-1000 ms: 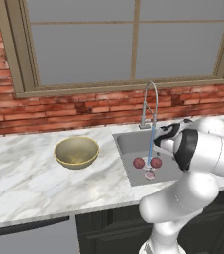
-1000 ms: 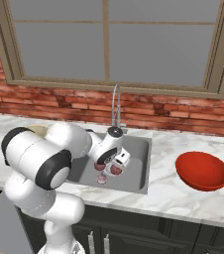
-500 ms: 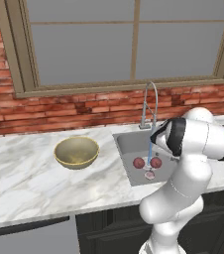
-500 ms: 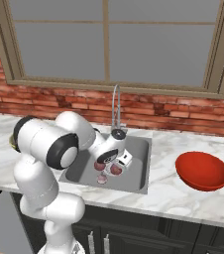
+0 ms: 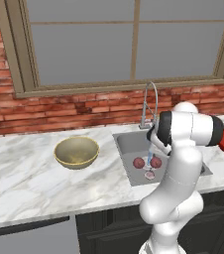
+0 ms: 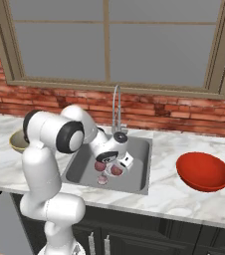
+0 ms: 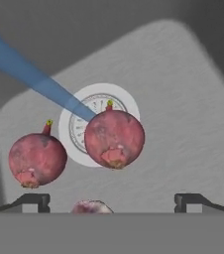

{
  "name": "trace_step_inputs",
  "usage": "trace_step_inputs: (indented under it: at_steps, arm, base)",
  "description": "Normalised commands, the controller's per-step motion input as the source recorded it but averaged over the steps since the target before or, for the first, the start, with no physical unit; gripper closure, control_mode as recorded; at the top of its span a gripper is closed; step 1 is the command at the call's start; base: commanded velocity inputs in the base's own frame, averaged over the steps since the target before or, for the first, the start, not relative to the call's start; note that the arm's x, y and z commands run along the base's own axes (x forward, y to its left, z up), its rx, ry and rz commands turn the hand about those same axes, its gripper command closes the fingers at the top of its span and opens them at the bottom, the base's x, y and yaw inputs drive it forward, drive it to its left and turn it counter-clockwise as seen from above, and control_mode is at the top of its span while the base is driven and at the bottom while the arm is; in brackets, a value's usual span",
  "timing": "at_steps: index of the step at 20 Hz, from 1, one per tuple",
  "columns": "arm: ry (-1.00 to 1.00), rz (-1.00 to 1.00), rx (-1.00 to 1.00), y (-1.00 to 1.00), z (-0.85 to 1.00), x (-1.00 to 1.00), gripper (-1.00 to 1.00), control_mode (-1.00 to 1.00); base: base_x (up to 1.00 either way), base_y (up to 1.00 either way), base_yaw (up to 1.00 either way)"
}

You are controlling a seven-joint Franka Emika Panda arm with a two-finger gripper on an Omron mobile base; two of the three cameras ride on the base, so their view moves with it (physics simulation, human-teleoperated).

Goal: Pick the onions from the sink and place them in one bowl. Place the garlic in the other bowl. Then turn off the sink faucet.

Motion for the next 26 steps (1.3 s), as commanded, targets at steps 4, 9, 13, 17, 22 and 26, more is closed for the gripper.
trace_step_inputs:
  at_steps: [4,9,13,17,22,26]
  arm:
    - [0.00,0.00,0.02,-0.02,-0.28,0.22,-1.00,-1.00]
    - [0.00,0.00,0.01,0.00,-0.25,0.27,-1.00,-1.00]
    - [0.00,0.00,0.01,0.00,-0.20,0.29,-1.00,-1.00]
    - [0.00,0.00,0.00,0.00,-0.18,0.21,-1.00,-1.00]
    - [0.00,0.00,0.00,0.00,-0.18,0.18,-1.00,-1.00]
    - [0.00,0.00,0.00,0.00,-0.18,0.12,-1.00,-1.00]
  base:
    - [0.00,0.00,0.00]
    - [0.00,0.00,0.00]
    - [0.00,0.00,0.00]
    - [0.00,0.00,0.00]
    - [0.00,0.00,0.00]
    - [0.00,0.00,0.00]
